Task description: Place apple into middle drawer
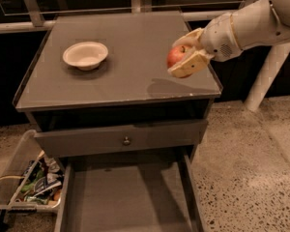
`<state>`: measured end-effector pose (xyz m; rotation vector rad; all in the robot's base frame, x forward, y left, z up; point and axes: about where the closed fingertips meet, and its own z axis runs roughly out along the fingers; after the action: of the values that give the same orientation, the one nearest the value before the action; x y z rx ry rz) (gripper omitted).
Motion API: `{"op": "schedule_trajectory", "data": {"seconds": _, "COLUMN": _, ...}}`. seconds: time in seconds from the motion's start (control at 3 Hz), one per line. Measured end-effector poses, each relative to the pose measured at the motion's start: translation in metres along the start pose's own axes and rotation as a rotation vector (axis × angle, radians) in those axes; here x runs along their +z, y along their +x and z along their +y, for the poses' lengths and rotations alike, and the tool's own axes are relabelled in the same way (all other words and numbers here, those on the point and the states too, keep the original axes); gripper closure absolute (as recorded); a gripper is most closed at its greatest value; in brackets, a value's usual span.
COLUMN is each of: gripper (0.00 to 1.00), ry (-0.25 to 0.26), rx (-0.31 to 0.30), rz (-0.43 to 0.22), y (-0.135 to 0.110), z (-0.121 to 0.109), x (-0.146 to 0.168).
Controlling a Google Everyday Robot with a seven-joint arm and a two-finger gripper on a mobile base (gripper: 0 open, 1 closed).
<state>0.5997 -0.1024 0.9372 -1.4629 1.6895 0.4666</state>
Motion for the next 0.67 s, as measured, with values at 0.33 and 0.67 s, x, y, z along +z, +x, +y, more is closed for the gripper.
{"op": "schedule_trajectory", "data": {"seconds": 0.33, "gripper": 1.0, "ry": 0.003, "rx": 0.026, "rz": 0.001, "y": 0.0383, "z": 0.0653, "x": -0.0121}}
{"op": "schedule_trajectory", "data": {"seconds": 0.67, "gripper": 1.0, "ry": 0.003, "rx": 0.026, "rz": 0.001, "y": 0.0383, "z": 0.0653, "x": -0.0121}}
